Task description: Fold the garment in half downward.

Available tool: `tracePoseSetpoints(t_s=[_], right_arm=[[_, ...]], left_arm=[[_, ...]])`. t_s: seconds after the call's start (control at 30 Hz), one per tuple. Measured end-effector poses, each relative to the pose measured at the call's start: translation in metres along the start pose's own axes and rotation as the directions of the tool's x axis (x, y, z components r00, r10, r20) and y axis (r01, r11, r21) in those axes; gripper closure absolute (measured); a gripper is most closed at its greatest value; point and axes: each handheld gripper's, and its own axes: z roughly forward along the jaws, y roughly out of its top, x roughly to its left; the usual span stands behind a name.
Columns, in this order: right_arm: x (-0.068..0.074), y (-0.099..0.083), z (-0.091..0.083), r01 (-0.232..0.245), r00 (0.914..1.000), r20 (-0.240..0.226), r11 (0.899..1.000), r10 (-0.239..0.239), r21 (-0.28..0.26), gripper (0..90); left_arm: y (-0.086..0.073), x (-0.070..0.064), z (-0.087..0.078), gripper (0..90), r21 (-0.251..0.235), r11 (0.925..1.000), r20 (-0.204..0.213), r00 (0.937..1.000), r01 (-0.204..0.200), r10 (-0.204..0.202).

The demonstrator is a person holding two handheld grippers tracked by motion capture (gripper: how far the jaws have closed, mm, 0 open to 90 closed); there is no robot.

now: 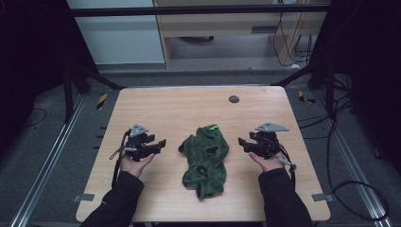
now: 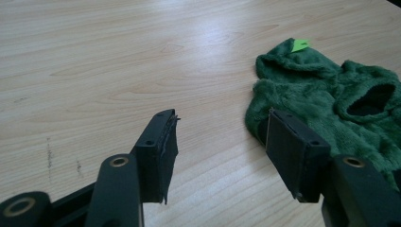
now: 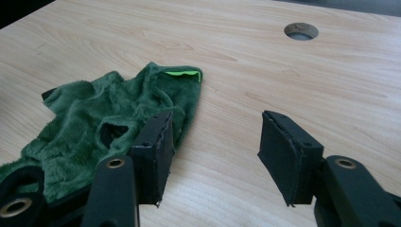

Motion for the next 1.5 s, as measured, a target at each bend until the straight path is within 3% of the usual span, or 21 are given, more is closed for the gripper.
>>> tracePoseSetpoints(t_s=[0.77, 1.1, 1.5], right_arm=[[0.012, 0.016, 0.039, -0.004, 0.9992, -0.039, 1.0, 0.005, 0.028, 46.4], [0.015, 0.019, 0.054, 0.004, 0.999, -0.045, 0.999, -0.001, 0.049, 48.4], [0.018, 0.016, 0.071, 0.008, 0.9985, -0.054, 0.995, -0.002, 0.097, 52.2]], left_arm=[[0.023, -0.019, 0.046, 37.7, 0.05, 0.9942, 0.049, 0.9945, -0.095, 0.093], [0.03, -0.025, 0.06, 38.9, 0.07, 0.9915, 0.067, 0.9922, -0.11, 0.105], [0.034, -0.033, 0.079, 42.3, 0.102, 0.9813, 0.088, 0.9841, -0.163, 0.154]])
